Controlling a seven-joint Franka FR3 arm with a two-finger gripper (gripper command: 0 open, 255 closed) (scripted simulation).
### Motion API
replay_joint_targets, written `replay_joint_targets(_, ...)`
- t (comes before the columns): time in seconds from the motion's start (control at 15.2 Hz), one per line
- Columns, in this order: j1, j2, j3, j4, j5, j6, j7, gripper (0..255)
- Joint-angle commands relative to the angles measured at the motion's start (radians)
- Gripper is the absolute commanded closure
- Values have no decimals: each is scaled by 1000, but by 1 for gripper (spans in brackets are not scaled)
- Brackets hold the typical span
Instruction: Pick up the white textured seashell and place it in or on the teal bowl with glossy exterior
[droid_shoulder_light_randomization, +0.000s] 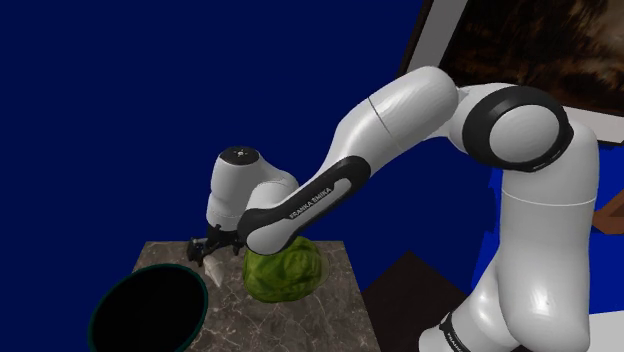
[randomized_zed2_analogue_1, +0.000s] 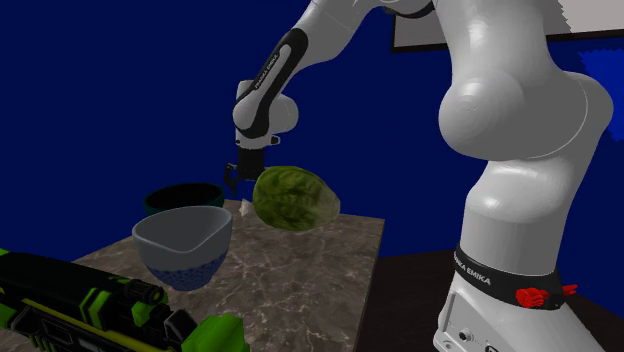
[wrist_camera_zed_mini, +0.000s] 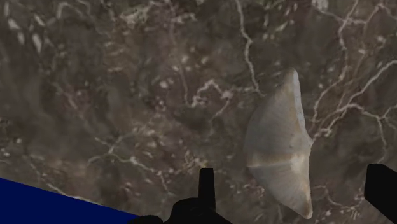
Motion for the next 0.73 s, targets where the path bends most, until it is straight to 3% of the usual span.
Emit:
replay_joint_targets(0.0,11,30,-12,12,-16,20,11,0)
replay_joint_targets(0.59,18,50,-20,19,-25,32,17,0)
replay_joint_targets(0.66,18,50,-20,19,-25,32,17,255)
